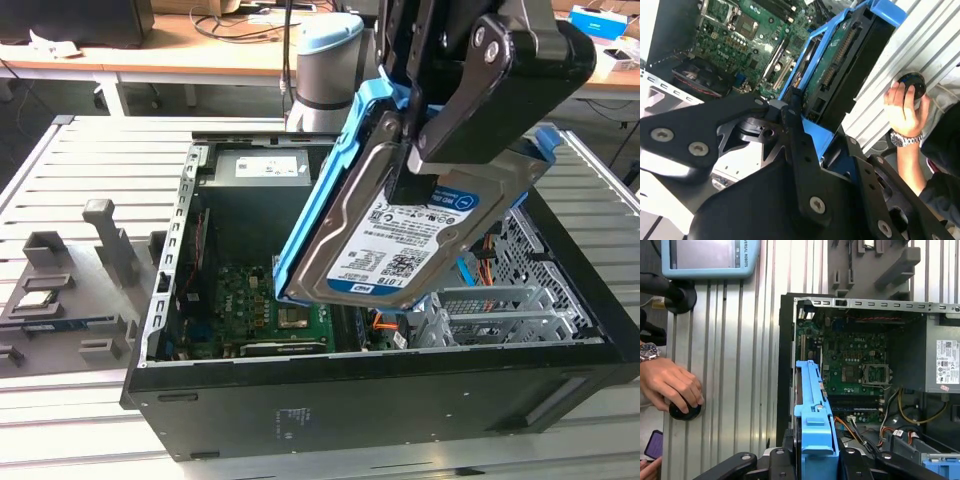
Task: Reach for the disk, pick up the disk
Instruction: 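Pick up the disk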
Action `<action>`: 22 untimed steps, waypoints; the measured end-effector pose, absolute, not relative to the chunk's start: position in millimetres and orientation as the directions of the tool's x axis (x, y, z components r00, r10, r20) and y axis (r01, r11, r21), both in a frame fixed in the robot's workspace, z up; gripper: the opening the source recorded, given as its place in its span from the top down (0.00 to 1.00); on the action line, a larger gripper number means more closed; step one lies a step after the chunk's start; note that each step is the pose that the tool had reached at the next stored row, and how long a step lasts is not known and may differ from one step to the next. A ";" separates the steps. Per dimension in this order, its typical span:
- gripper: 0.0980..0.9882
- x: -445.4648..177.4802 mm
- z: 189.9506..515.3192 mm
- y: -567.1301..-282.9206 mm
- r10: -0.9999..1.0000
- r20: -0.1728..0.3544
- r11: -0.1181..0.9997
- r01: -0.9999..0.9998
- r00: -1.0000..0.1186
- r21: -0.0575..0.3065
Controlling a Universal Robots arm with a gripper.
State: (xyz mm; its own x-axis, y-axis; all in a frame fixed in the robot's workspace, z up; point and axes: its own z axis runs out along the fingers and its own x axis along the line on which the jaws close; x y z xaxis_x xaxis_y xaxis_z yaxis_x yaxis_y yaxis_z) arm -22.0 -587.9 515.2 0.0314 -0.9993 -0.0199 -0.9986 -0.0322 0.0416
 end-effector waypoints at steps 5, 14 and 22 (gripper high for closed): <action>0.70 0.0 506.4 -577.1 -0.999 -0.020 -0.031 -0.998 0.030 0.049; 0.70 33.6 501.0 -557.8 -0.999 -0.020 -0.031 -0.998 0.030 0.053; 0.70 55.9 498.0 -546.4 -0.999 -0.020 -0.031 -0.998 0.030 0.055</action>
